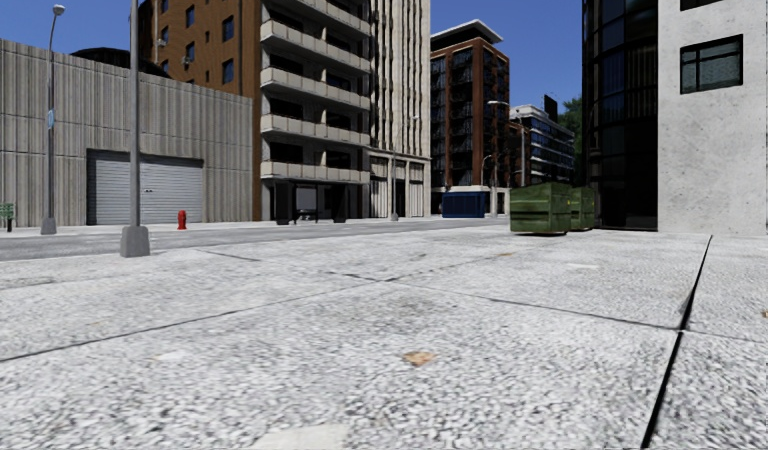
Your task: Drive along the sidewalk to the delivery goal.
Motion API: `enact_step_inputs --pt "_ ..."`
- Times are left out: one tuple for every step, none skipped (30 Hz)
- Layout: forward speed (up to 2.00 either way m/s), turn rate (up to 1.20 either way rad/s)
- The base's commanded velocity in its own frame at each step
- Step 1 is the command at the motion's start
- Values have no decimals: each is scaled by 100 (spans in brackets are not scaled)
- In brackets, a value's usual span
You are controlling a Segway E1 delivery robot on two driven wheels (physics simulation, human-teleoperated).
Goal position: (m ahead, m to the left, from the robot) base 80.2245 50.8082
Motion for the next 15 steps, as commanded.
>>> enact_step_inputs --pt "200 0" --pt "200 0" --pt "200 0" --pt "200 0" --pt "200 0" --pt "200 0" --pt "200 0" --pt "200 0" --pt "200 0" --pt "200 0" --pt "200 0" --pt "200 0" --pt "200 0" --pt "200 0" --pt "200 0"
